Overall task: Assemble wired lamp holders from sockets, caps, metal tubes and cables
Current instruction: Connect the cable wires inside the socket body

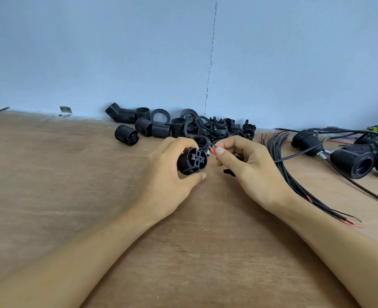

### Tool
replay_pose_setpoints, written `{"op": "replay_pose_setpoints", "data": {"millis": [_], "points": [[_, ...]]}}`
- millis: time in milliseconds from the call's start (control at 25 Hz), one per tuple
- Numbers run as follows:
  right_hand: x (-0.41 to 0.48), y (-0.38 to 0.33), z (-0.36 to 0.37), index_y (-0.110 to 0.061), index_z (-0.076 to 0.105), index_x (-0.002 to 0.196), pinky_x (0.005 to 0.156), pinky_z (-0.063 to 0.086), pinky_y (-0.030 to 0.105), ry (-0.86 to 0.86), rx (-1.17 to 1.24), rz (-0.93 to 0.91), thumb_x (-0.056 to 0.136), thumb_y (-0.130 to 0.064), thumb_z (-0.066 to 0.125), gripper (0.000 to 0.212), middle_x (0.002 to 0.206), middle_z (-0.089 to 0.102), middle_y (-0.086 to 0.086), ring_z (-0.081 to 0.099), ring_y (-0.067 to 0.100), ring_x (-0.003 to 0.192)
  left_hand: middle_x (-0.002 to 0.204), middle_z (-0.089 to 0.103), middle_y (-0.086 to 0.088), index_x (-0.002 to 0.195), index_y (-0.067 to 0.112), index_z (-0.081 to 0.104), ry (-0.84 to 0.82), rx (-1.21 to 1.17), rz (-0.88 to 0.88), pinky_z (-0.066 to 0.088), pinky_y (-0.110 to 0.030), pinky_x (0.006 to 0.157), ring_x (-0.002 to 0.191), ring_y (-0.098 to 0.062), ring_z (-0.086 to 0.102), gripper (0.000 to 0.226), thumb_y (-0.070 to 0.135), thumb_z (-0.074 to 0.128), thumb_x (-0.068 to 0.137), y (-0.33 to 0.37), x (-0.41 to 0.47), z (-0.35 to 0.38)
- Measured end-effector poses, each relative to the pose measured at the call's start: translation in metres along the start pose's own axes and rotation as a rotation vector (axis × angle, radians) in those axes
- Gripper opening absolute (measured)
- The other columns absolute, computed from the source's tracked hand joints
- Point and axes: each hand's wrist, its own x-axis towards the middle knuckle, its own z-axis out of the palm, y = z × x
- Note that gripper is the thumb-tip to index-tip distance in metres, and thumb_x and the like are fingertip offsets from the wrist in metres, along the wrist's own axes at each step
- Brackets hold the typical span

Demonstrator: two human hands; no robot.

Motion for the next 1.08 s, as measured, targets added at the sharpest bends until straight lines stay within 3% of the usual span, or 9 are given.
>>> {"op": "replay_pose_setpoints", "data": {"millis": [160, 320, 520, 720, 920, 1080], "points": [[0.0, -0.002, -0.001, -0.022, 0.073, 0.091, 0.072, 0.042, 0.016, -0.043, -0.031, -0.019, 0.097, -0.023, 0.066, 0.009, 0.075, 0.064, -0.015, 0.054, 0.002, 0.072, 0.1, 0.061, 0.018, 0.109, 0.031, 0.067, -0.002, 0.064, 0.015, 0.039, -0.006, 0.076, 0.09, 0.005, 0.057, 0.045, 0.02, 0.09, 0.072, -0.007, 0.0, -0.004], [0.0, -0.003, 0.0, -0.02, 0.074, 0.086, 0.066, 0.041, 0.022, -0.091, -0.059, 0.025, 0.094, -0.025, 0.069, 0.011, 0.07, 0.061, -0.011, 0.049, 0.006, 0.067, 0.102, 0.059, 0.02, 0.111, 0.03, 0.069, -0.01, 0.092, 0.056, 0.037, -0.003, 0.077, 0.094, 0.011, 0.054, 0.047, 0.011, 0.087, 0.073, -0.01, 0.002, -0.004], [0.001, -0.005, 0.001, -0.019, 0.071, 0.08, 0.062, 0.037, 0.017, -0.085, -0.077, 0.036, 0.093, -0.025, 0.069, 0.015, 0.062, 0.051, -0.016, 0.044, 0.003, 0.061, 0.104, 0.062, 0.018, 0.112, 0.029, 0.07, 0.003, 0.088, 0.08, 0.037, -0.003, 0.078, 0.096, 0.011, 0.055, 0.048, 0.008, 0.086, 0.072, -0.013, 0.002, -0.003], [0.0, -0.006, 0.001, -0.019, 0.071, 0.081, 0.061, 0.038, 0.015, -0.091, -0.091, 0.058, 0.092, -0.026, 0.07, 0.014, 0.063, 0.054, -0.016, 0.045, 0.003, 0.061, 0.105, 0.062, 0.017, 0.113, 0.03, 0.071, 0.016, 0.1, 0.099, 0.037, -0.004, 0.079, 0.097, 0.011, 0.054, 0.047, 0.008, 0.084, 0.073, -0.016, 0.002, -0.003], [0.0, -0.006, 0.003, -0.02, 0.071, 0.079, 0.062, 0.038, 0.015, -0.079, -0.135, 0.059, 0.092, -0.025, 0.071, 0.014, 0.063, 0.055, -0.016, 0.046, 0.001, 0.061, 0.105, 0.06, 0.018, 0.115, 0.033, 0.071, 0.021, 0.102, 0.118, 0.042, -0.01, 0.082, 0.101, 0.006, 0.056, 0.049, 0.007, 0.081, 0.076, -0.018, 0.001, -0.001], [-0.001, -0.007, 0.005, -0.019, 0.071, 0.08, 0.062, 0.038, 0.013, -0.061, -0.152, 0.056, 0.092, -0.023, 0.07, 0.013, 0.063, 0.056, -0.016, 0.046, -0.002, 0.059, 0.104, 0.059, 0.017, 0.117, 0.033, 0.071, 0.026, 0.097, 0.133, 0.051, -0.025, 0.082, 0.099, -0.002, 0.059, 0.049, 0.008, 0.081, 0.076, -0.019, 0.001, -0.001]]}}
